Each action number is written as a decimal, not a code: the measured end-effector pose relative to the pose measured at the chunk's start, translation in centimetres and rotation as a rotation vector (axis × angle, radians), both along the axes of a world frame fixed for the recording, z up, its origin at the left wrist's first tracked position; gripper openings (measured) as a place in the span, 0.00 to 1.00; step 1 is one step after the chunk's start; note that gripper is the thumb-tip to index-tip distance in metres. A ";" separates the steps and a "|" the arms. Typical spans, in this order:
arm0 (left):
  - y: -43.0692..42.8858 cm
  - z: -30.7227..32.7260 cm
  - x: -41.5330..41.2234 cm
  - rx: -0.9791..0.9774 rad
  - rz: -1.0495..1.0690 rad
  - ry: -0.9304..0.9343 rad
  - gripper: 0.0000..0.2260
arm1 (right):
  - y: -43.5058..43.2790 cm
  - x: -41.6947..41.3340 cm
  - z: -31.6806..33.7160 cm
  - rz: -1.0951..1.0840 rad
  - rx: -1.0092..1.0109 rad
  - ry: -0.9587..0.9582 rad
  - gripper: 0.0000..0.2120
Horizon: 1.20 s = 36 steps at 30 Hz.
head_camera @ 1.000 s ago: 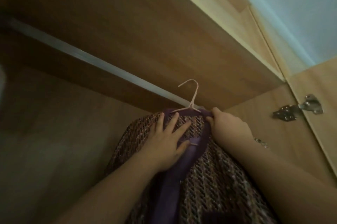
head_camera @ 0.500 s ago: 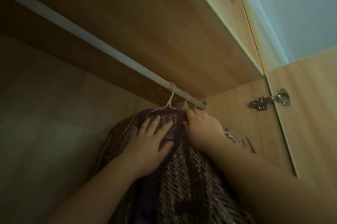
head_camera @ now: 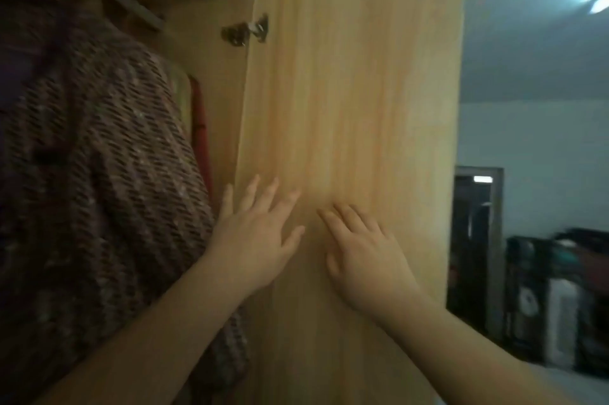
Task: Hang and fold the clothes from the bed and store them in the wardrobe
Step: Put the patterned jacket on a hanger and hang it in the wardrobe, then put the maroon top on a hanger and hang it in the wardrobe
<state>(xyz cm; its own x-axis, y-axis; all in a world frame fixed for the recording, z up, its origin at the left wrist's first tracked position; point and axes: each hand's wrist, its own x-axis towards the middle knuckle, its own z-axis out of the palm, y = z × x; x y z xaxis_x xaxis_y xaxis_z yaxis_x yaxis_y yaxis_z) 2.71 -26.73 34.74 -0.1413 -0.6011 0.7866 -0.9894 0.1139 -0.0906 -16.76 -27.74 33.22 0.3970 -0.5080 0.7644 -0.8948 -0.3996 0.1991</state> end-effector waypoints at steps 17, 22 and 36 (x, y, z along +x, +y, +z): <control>2.1 -30.5 -45.1 0.656 -0.662 -0.119 0.32 | 15.3 -44.3 -31.0 -0.747 0.534 -0.399 0.30; -0.5 -37.8 -54.3 0.813 -0.756 -0.203 0.32 | 16.9 -51.7 -36.7 -0.912 0.658 -0.488 0.30; -12.4 -49.9 -76.6 1.090 -0.962 -0.317 0.31 | 7.5 -69.5 -46.4 -1.087 0.932 -0.643 0.29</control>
